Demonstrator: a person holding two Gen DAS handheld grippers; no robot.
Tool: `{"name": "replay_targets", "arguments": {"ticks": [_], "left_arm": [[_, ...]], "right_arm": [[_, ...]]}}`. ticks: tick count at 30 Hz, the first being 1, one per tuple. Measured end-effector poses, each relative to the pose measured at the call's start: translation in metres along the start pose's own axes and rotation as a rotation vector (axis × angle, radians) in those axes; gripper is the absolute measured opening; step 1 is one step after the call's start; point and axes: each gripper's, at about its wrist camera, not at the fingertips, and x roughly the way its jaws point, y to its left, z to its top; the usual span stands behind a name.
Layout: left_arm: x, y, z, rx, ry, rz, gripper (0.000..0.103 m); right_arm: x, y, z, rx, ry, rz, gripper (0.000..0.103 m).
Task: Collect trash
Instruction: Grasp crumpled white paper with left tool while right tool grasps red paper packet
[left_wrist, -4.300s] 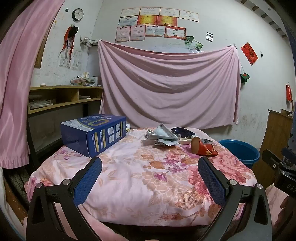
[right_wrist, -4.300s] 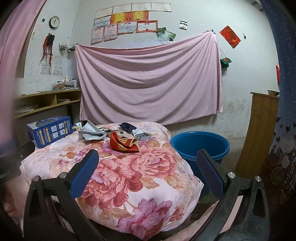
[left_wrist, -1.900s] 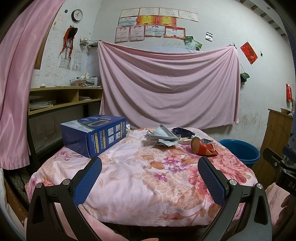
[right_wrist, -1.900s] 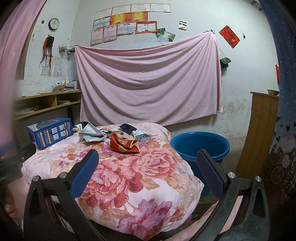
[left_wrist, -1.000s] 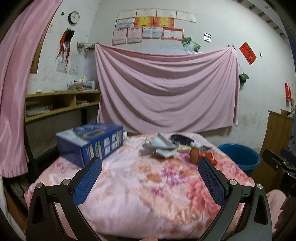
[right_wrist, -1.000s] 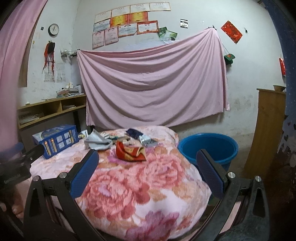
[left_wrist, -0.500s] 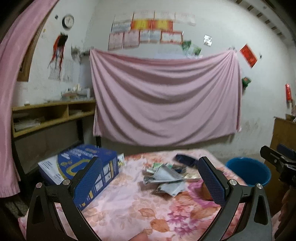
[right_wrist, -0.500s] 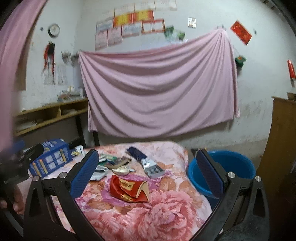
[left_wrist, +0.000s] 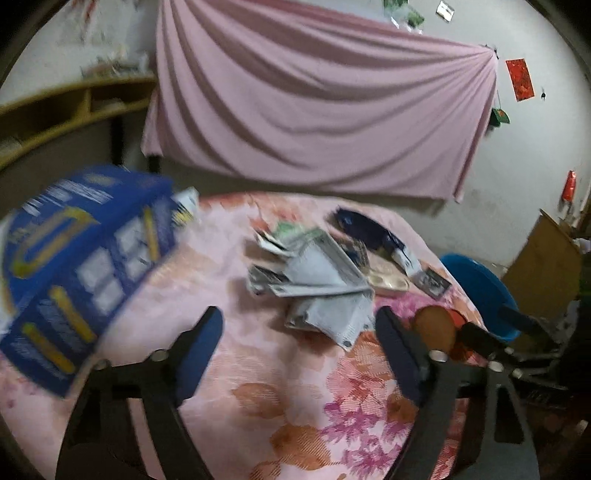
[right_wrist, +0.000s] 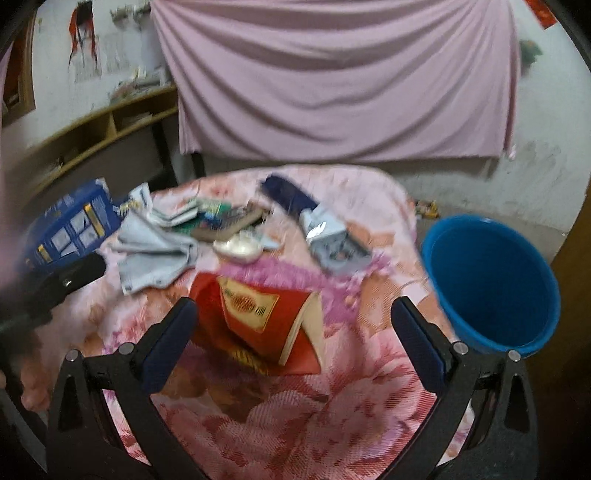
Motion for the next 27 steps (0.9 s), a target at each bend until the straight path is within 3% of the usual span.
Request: {"name": "replay_targets", "arguments": {"ticks": [4,10,14,15,17,27], "left_arm": [[0.025,0.0,0.006,-0.038,0.111,-0.077,0.06],[0.048,0.004,0.018,-0.111,0.194,-0.134,0.042],[0.056,0.003,0.02,-0.115,0.232,-0.137,0.016],[0.058,0.002,0.021,-0.11,0.245,-0.13,0.011],[0.055,0.002,0.018,-0.103,0.246,-0.132,0.005],[0.031,-0.006,0.004,-0.075,0.163,-0.104,0.001]], "right_arm": [[0.015,0.003,0.003,-0.005,0.077,0.049,0.103],[0.026,0.006,0.007,0.0,0.113,0.094,0.103],[0.032,0.01,0.008,-0.01,0.133,0.097,0.103],[0.034,0.01,0.008,-0.012,0.141,0.099,0.092],[0.036,0.011,0.006,-0.013,0.157,0.111,0.086],[0.022,0.008,-0.001,-0.005,0.114,0.146,0.082]]}}
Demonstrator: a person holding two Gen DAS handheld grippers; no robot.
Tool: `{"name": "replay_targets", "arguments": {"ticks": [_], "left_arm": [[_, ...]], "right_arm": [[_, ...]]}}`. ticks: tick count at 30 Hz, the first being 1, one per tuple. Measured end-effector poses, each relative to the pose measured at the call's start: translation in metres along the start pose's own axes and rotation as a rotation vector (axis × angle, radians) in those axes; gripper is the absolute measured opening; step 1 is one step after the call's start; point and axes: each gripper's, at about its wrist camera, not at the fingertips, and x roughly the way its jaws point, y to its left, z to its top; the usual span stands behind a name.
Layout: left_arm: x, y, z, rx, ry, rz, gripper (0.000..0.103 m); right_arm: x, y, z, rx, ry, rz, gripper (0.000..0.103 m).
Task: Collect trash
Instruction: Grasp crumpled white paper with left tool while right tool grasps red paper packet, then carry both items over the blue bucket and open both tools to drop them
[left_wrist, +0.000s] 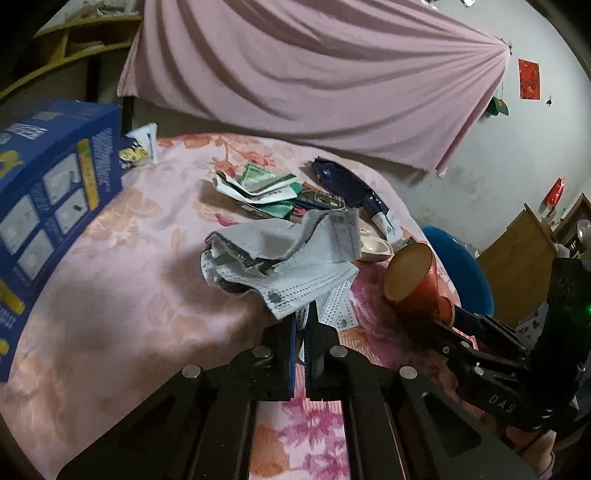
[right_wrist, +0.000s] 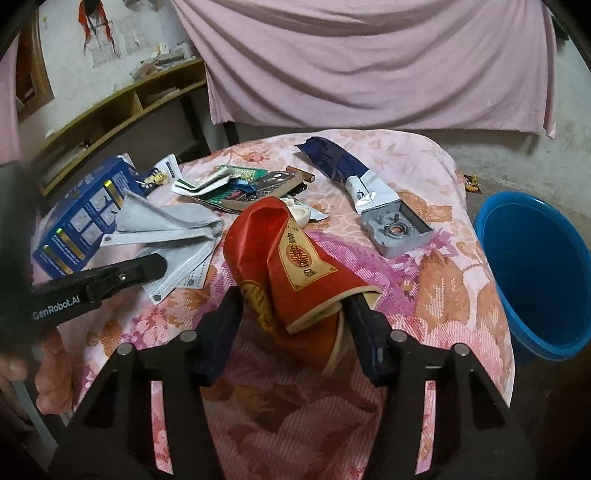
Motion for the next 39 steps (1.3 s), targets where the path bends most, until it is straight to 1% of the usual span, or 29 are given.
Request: {"name": "replay_targets", "arguments": {"ticks": [3,5,6,8,10,12,15,17,22,25,28,30,34,39], "left_arm": [[-0.011,-0.004,-0.011,-0.003,-0.05,0.03,0.001],[-0.017,-0.009,-0.017,0.014,-0.099,0.062,0.001],[-0.021,-0.014,-0.019,0.027,-0.13,0.07,0.001],[-0.028,-0.022,-0.019,0.043,-0.176,0.072,0.001],[-0.037,-0.035,-0.015,0.071,-0.241,0.067,0.001],[-0.046,-0.052,-0.008,0.112,-0.307,0.06,0.001],[-0.057,-0.085,0.007,0.185,-0.399,0.034,0.001],[-0.06,-0.107,0.019,0.227,-0.438,0.004,0.001],[-0.054,-0.162,0.046,0.29,-0.492,-0.07,0.001],[-0.042,-0.192,0.058,0.312,-0.481,-0.12,0.001],[-0.017,-0.218,0.071,0.328,-0.425,-0.184,0.001],[-0.002,-0.233,0.073,0.334,-0.386,-0.206,0.001],[0.038,-0.252,0.077,0.332,-0.267,-0.22,0.001],[0.083,-0.268,0.078,0.313,-0.12,-0.209,0.001]], "right_arm": [[-0.008,-0.002,-0.007,0.01,-0.031,0.014,0.082],[-0.015,-0.004,-0.01,0.019,-0.071,0.033,0.081],[-0.021,-0.005,-0.012,0.024,-0.102,0.043,0.081],[-0.036,-0.008,-0.014,0.032,-0.177,0.039,0.081],[-0.05,-0.012,-0.013,0.045,-0.255,0.035,0.082],[-0.068,-0.016,-0.011,0.053,-0.34,0.014,0.082],[-0.098,-0.029,-0.002,0.06,-0.474,-0.049,0.082],[-0.114,-0.04,0.004,0.069,-0.532,-0.086,0.082],[-0.141,-0.078,0.016,0.108,-0.605,-0.178,0.082],[-0.152,-0.104,0.015,0.141,-0.629,-0.246,0.082],[-0.156,-0.131,0.014,0.178,-0.625,-0.308,0.082],[-0.155,-0.147,0.007,0.206,-0.616,-0.337,0.082],[-0.146,-0.175,-0.008,0.265,-0.568,-0.357,0.082],[-0.128,-0.197,-0.016,0.302,-0.489,-0.356,0.082]]}}
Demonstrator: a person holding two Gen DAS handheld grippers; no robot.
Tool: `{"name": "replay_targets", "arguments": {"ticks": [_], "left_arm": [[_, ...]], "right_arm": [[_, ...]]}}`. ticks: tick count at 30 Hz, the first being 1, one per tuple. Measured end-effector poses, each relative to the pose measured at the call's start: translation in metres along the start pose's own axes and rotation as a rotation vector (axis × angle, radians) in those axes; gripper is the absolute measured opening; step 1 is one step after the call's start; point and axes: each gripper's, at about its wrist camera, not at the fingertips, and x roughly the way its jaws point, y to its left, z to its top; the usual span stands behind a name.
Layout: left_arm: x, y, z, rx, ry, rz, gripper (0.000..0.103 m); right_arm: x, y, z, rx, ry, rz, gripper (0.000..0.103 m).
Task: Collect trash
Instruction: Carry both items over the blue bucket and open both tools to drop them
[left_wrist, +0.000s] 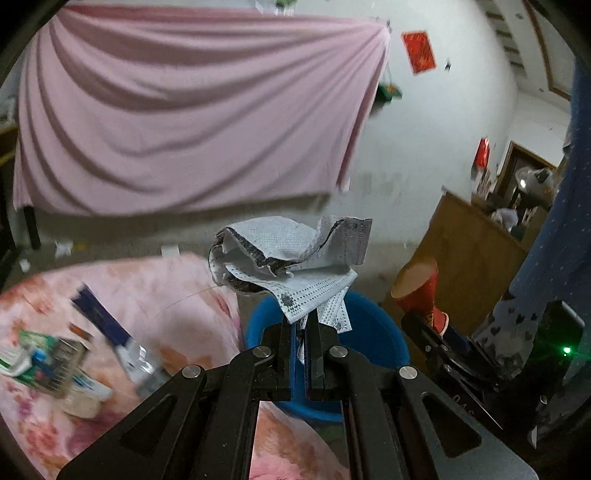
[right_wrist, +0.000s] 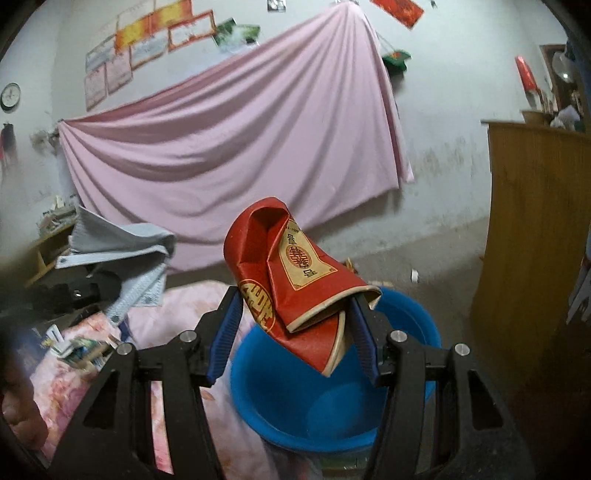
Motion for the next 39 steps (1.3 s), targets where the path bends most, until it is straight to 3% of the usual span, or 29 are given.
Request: {"name": "replay_targets", "arguments": {"ticks": [6,17,19,22,23,26,30,34,39], "left_arm": [[0.05,-0.002,-0.009,-0.025,0.16,0.011,0.001],[0.093,-0.013,-0.015,-0.028,0.314,0.003,0.003],[0.095,-0.007,-0.017,-0.047,0.331,-0.003,0.005],[0.099,-0.001,-0.017,-0.086,0.34,-0.017,0.021],[0.1,0.001,-0.016,-0.1,0.337,-0.023,0.027],[0.098,0.005,-0.016,-0.132,0.325,-0.016,0.028],[0.078,0.011,-0.014,-0.143,0.236,0.0,0.031],[0.046,0.016,-0.013,-0.137,0.111,0.028,0.043],[0.0,0.031,-0.011,-0.142,-0.033,0.091,0.056]], "right_arm": [[0.025,-0.02,-0.019,0.036,0.127,-0.008,0.082],[0.043,-0.033,-0.032,0.088,0.254,-0.013,0.083],[0.044,-0.036,-0.032,0.09,0.262,-0.023,0.083],[0.046,-0.041,-0.031,0.105,0.263,-0.034,0.084],[0.046,-0.041,-0.031,0.108,0.264,-0.038,0.086],[0.048,-0.046,-0.029,0.126,0.261,-0.043,0.09],[0.044,-0.047,-0.024,0.129,0.218,-0.047,0.096],[0.025,-0.037,-0.013,0.101,0.114,-0.032,0.102],[-0.002,-0.017,0.004,0.08,-0.036,0.023,0.103]]}}
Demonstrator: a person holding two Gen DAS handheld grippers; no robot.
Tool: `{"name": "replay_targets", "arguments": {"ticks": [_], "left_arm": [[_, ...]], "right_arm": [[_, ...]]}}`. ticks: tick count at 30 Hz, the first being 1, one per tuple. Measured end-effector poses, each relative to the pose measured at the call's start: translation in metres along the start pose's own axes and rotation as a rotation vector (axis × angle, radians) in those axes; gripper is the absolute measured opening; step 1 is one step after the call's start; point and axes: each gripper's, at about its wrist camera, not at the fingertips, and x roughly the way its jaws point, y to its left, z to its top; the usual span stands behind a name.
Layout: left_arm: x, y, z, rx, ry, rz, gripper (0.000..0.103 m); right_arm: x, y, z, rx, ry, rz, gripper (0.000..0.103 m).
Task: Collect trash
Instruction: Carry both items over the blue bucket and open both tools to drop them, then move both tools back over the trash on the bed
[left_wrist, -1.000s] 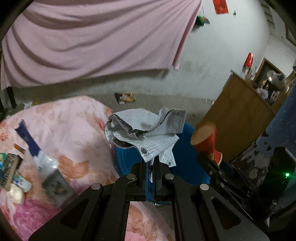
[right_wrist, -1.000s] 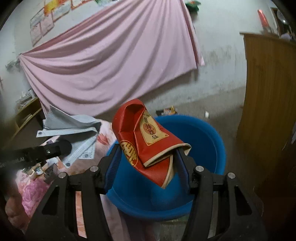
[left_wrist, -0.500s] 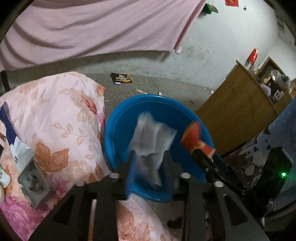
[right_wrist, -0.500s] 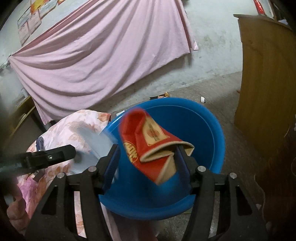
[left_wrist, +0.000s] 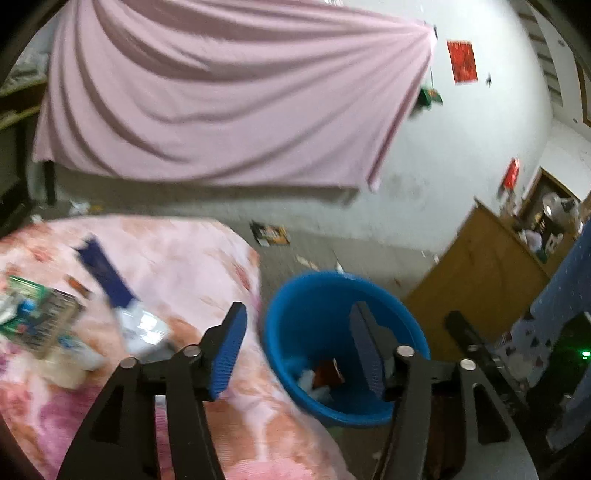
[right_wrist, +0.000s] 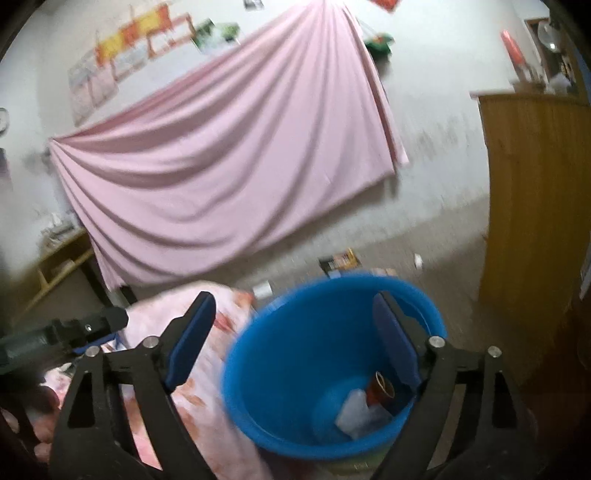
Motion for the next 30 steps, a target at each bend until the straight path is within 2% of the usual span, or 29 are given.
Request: {"name": "replay_targets", "arguments": {"ticks": [1,2,3,5,7,9,16,21,25,30], "left_arm": [[-0.01,0.004,0.001,0.006,-0.031,0.014,0.058],[-0.02,0.008,0.002,0.014,-0.061,0.032,0.065],[-0.029,0.011,0.003,0.02,-0.092,0.054,0.079],[-0.051,0.017,0.004,0.027,-0.171,0.099,0.092],[-0.071,0.025,0.003,0.029,-0.247,0.135,0.096],[-0.088,0.033,0.002,0.032,-0.291,0.167,0.1],[-0.142,0.059,-0.01,0.076,-0.431,0.277,0.1],[-0.173,0.081,-0.022,0.078,-0.493,0.331,0.1],[-0.187,0.096,-0.028,0.088,-0.526,0.372,0.1],[-0.198,0.113,-0.041,0.125,-0.529,0.419,0.1]], "right_arm": [[-0.005,0.006,0.003,-0.006,-0.029,0.011,0.103],[-0.011,0.013,0.007,-0.01,-0.063,0.033,0.103],[-0.015,0.019,0.009,-0.013,-0.088,0.051,0.103],[-0.025,0.032,0.012,-0.018,-0.154,0.092,0.103],[-0.032,0.047,0.014,-0.036,-0.194,0.128,0.103],[-0.036,0.06,0.014,-0.058,-0.225,0.151,0.103],[-0.055,0.111,0.008,-0.144,-0.314,0.247,0.103],[-0.064,0.144,-0.001,-0.219,-0.35,0.281,0.103],[-0.063,0.166,-0.01,-0.273,-0.346,0.307,0.103],[-0.054,0.183,-0.021,-0.341,-0.299,0.324,0.103]]}}
